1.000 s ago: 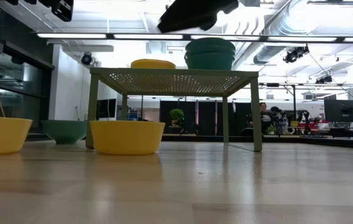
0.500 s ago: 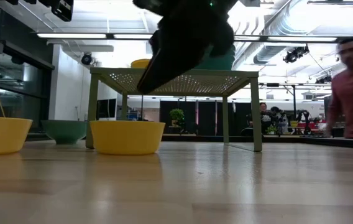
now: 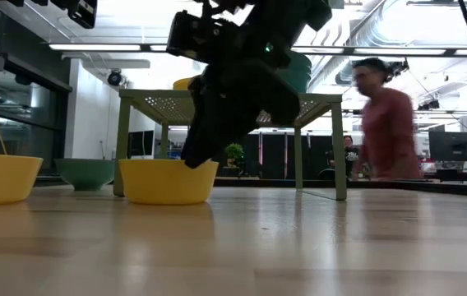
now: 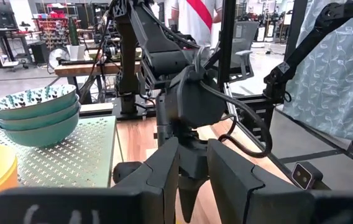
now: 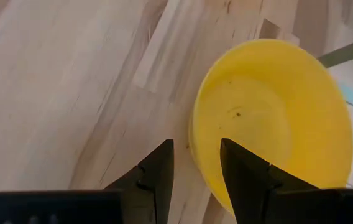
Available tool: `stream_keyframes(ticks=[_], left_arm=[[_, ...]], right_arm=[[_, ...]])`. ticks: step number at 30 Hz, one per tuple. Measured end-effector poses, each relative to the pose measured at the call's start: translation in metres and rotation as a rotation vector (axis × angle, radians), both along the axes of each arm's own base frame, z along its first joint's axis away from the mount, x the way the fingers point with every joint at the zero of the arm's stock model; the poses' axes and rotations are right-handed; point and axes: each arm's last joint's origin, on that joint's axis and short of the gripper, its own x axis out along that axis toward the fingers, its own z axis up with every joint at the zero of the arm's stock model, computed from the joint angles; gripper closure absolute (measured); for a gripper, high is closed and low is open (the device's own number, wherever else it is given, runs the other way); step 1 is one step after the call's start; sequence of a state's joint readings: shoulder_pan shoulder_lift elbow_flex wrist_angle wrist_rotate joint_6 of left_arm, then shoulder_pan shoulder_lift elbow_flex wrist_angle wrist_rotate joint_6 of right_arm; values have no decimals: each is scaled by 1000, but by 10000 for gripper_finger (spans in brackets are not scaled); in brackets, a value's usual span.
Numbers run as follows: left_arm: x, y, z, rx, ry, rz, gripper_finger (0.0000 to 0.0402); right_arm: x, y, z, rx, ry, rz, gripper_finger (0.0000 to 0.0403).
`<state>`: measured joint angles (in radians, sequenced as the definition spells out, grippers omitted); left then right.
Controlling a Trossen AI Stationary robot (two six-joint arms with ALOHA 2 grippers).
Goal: Pick & Place Mini bowls
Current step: Stack the yellow bowl on top of the yellow bowls on the shelf
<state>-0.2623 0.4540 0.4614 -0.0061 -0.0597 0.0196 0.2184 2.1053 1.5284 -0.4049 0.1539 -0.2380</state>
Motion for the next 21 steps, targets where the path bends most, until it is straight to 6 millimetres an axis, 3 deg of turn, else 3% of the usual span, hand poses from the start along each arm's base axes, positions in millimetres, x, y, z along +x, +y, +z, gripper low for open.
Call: stream_keyframes(ticks=[12, 21], left_arm=[[0, 0, 0, 1, 4, 0, 318], [0, 0, 0, 1, 4, 0, 318]], right_arm=[[4, -10, -16, -9, 37, -9, 287], [2, -9, -17, 7, 59, -2, 359]])
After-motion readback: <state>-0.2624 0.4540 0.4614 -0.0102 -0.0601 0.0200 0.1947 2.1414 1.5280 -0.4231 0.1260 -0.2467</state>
